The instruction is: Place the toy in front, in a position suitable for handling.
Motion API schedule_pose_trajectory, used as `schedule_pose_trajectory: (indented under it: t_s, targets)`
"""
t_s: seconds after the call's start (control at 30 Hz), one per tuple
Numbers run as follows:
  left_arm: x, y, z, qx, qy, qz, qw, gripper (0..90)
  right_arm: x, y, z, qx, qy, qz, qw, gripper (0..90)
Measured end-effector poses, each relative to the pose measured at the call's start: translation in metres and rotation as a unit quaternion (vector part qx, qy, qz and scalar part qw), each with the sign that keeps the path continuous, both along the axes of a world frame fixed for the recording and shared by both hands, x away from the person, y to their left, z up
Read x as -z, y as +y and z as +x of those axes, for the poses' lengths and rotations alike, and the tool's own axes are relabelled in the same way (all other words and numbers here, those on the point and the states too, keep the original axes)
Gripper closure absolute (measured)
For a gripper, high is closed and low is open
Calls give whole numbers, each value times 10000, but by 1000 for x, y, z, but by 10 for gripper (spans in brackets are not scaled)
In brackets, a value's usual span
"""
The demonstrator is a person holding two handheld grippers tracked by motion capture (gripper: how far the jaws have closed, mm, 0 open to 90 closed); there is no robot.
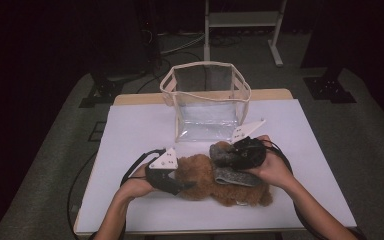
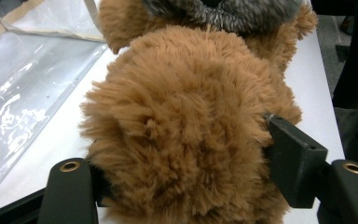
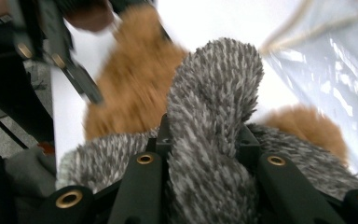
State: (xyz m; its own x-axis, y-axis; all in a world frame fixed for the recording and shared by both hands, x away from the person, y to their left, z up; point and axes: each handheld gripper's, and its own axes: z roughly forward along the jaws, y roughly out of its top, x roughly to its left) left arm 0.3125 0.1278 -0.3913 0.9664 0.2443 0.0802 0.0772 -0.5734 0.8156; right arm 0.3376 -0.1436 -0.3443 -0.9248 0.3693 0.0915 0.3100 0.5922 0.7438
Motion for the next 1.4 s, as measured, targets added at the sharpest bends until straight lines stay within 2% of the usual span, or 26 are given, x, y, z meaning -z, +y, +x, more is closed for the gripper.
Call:
schedule_pose_trajectory:
  t_s: [0.13, 0.27, 0.37, 0.5, 0.57, 0.6, 0.67, 0.83, 1.0, 1.1, 1.23, 1.4]
  targets:
    - [1, -1, -1, 27, -13, -20, 10000, 321, -8, 30, -2, -374, -146, 48, 9992, 701]
    - [3, 1, -1, 46, 2, -8, 10000, 311, 1, 47, 1, -477, -85, -38, 9988, 700]
    - [3, 3, 0, 31, 27, -34, 10000, 274, 6, 41, 3, -508, -47, -87, 9987, 700]
    - [3, 10, 3, -95, 39, 88, 9999, 201, 10, 25, 4, -366, -51, -456, 9983, 700]
    - [4, 13, 4, -97, 103, 57, 9999, 224, 13, 16, 5, -273, 47, -379, 9989, 700]
    - [5, 14, 4, -90, 105, 28, 9999, 266, 13, 12, 6, -235, 84, -314, 9992, 699]
    - [5, 12, 4, -85, 80, 52, 9999, 313, 11, 12, 6, -207, 103, -281, 9993, 699]
    - [5, 9, 3, -71, 36, 54, 10000, 345, -1, 31, 7, -344, -49, -191, 9992, 698]
    - [4, 3, -2, 51, 8, 48, 10000, 348, -8, 66, 14, -575, -6, 3, 9983, 698]
    - [5, 4, -2, 65, 3, 116, 9999, 346, -4, 76, 16, -633, 13, -107, 9979, 697]
    - [6, 4, -1, 69, 37, 56, 10000, 337, -1, 63, 18, -548, 77, -147, 9984, 696]
    - [7, 5, 1, 65, 50, 24, 10000, 330, -3, 37, 15, -375, -7, -401, 9985, 694]
